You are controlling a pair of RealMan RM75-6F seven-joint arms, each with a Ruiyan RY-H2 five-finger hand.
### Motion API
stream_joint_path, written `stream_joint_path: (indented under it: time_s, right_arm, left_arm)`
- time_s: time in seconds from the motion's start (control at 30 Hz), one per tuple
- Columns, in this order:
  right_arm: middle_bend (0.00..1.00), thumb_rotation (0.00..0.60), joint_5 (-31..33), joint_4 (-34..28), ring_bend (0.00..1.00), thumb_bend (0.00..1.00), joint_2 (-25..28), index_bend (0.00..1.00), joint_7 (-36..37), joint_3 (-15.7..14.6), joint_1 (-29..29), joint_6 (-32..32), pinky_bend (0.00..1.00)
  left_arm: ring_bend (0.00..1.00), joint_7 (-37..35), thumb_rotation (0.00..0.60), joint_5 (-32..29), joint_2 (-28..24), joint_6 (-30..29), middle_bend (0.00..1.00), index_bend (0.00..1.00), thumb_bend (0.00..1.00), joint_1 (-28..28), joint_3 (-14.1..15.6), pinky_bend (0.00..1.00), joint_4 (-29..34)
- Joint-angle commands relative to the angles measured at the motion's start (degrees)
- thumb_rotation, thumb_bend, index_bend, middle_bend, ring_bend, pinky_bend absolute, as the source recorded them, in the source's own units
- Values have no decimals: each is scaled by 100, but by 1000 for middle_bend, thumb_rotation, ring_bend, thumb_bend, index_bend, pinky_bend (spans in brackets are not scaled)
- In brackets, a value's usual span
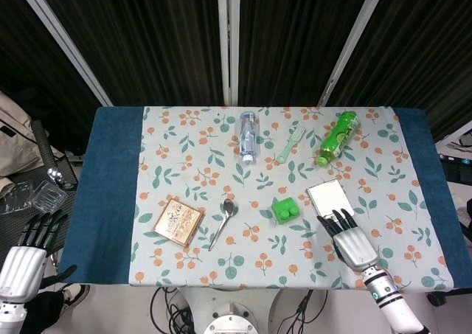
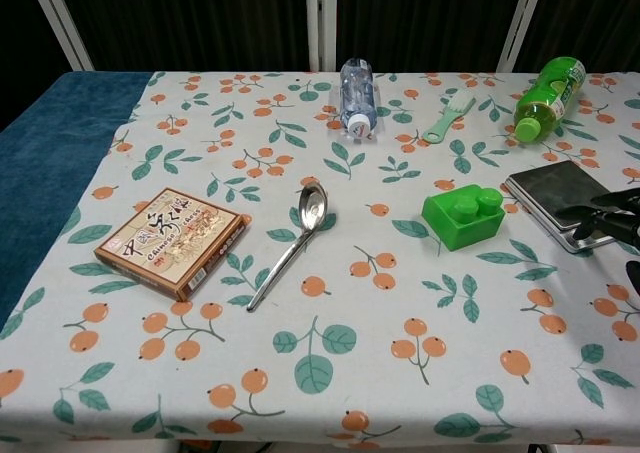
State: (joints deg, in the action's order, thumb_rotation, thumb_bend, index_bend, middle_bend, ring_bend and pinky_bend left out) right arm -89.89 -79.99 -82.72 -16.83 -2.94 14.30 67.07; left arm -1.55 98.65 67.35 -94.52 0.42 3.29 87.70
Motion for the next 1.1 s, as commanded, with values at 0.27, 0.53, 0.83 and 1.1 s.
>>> stream_joint_path:
  time_s: [0.27, 0.53, 0.83, 1.1]
  right_arm:
    - [220, 600, 112, 65, 0, 755, -56, 0, -30, -34, 50, -133, 0]
    - [238, 600, 115, 33, 0, 759, -44, 0, -70, -79, 74, -148, 0]
    - [168, 600, -128, 17, 0, 757, -47, 0, 137, -54, 26, 284, 0]
    - [74, 600, -446, -446, 0, 651, 148, 0, 49, 225, 216, 667, 0]
  left_arm:
    - [0, -31, 600, -20, 1, -9, 26, 26, 58, 14, 5, 0, -25]
    - [0, -83, 600, -19, 12, -66, 26, 26, 57, 45, 10, 0, -68]
    - [0, -110, 600, -17, 9, -100, 26, 26, 57, 59, 5, 0, -97]
    - [0, -89, 600, 8, 4, -94, 27, 26, 57, 42, 0, 0, -70]
